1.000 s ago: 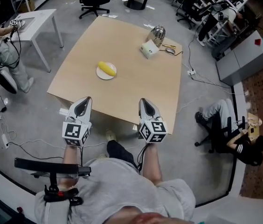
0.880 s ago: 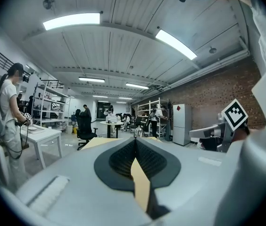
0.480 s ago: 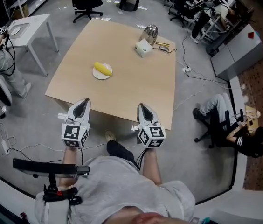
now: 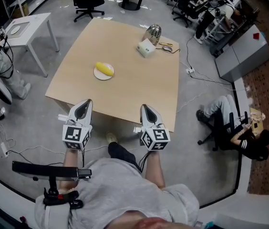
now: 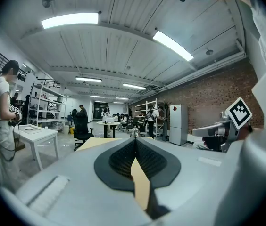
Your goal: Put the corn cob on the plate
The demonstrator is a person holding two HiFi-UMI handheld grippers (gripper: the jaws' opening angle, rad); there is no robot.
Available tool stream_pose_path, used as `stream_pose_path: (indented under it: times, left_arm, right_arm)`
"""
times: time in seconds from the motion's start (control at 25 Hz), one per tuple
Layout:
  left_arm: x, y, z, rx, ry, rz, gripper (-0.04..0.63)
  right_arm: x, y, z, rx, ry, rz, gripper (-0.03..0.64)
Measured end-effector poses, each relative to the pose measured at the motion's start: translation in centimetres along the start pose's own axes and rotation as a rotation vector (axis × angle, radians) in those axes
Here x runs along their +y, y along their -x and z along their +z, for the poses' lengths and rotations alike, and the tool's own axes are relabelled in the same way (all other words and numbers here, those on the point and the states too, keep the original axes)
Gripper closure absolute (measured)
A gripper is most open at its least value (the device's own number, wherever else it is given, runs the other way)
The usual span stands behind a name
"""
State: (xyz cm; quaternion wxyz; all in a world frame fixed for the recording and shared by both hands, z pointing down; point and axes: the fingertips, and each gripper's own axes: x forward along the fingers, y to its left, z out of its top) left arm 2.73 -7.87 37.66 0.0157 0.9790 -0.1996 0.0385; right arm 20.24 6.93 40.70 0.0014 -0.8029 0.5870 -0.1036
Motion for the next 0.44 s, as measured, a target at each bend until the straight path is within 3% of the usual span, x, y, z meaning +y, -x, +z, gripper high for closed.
stream_pose_path:
  times: [0.44]
  left_arm:
    - [-0.09,-0.12,-0.09,-0.001,-0.004,-0.007,0.575]
  right_arm:
    - [0.03,0.15,0.01,-0.002,-0.004,-0.004,0.612]
